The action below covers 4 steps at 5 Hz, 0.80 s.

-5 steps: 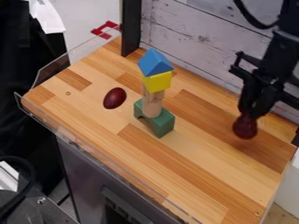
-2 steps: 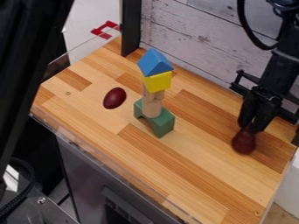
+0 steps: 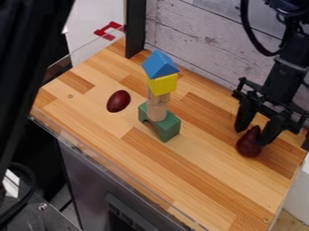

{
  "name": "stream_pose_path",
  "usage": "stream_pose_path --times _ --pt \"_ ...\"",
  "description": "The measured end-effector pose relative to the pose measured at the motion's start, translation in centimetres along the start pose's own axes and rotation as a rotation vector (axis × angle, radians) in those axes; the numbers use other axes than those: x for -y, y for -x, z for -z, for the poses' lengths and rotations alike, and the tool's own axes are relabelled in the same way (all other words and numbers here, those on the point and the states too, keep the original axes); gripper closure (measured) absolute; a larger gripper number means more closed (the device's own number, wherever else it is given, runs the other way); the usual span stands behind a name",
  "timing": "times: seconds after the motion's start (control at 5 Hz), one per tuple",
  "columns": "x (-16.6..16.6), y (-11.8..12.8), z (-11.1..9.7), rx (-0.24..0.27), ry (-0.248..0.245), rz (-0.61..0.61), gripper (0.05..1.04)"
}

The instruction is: Move the cone to the right

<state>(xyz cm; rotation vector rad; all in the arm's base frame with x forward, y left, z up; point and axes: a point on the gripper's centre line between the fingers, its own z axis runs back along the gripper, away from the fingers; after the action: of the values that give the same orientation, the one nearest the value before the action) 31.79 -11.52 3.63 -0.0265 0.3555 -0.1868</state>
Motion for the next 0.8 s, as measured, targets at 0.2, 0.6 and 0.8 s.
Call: stream_pose_path --times 0.2,0.6,0.8 --pt "0.1 1.6 -2.5 0.087 0.001 -0.030 0.095" --pt "-0.2 6.5 -5.4 0.177 -0.018 -0.080 0.083" --pt "-0.6 8.2 -4.4 0.157 -0.019 -0.100 0.083"
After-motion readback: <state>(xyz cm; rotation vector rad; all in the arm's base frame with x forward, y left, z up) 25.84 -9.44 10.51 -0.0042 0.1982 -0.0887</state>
